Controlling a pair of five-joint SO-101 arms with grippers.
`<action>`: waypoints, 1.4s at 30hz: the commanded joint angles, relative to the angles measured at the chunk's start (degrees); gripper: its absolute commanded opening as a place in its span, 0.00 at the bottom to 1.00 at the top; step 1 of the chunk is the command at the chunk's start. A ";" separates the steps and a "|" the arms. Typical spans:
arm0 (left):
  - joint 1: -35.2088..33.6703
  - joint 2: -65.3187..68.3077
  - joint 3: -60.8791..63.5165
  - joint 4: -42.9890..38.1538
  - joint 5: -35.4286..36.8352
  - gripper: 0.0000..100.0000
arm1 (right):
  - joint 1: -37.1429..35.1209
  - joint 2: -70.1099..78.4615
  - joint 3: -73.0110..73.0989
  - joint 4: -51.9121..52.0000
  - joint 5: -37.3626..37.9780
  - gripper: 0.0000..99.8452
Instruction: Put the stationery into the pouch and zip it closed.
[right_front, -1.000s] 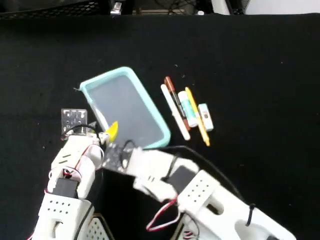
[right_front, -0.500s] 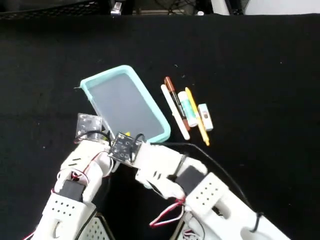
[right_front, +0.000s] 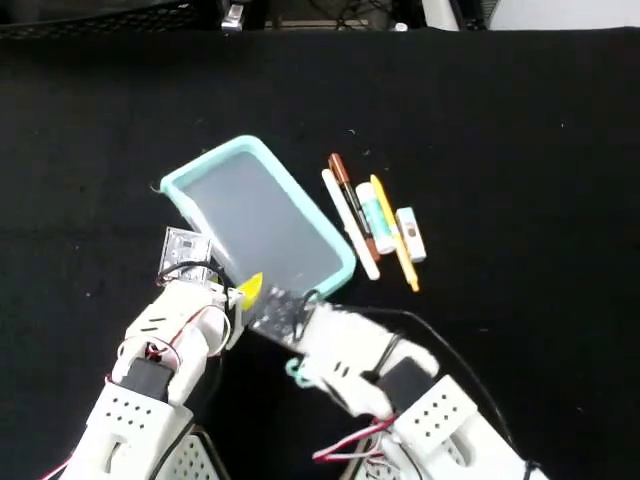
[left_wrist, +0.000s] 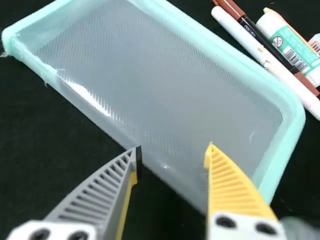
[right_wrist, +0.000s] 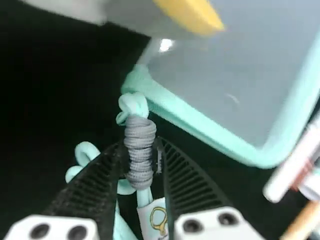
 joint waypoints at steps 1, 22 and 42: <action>0.66 0.00 0.04 0.35 -0.62 0.23 | 8.00 -0.84 -0.31 0.44 2.90 0.01; 0.57 -0.09 -6.81 11.16 -0.35 0.26 | 1.23 24.66 -24.48 -10.02 -3.69 0.01; -5.49 -0.09 -1.98 -2.29 -0.70 0.27 | 0.97 35.91 -31.78 -10.46 -3.69 0.01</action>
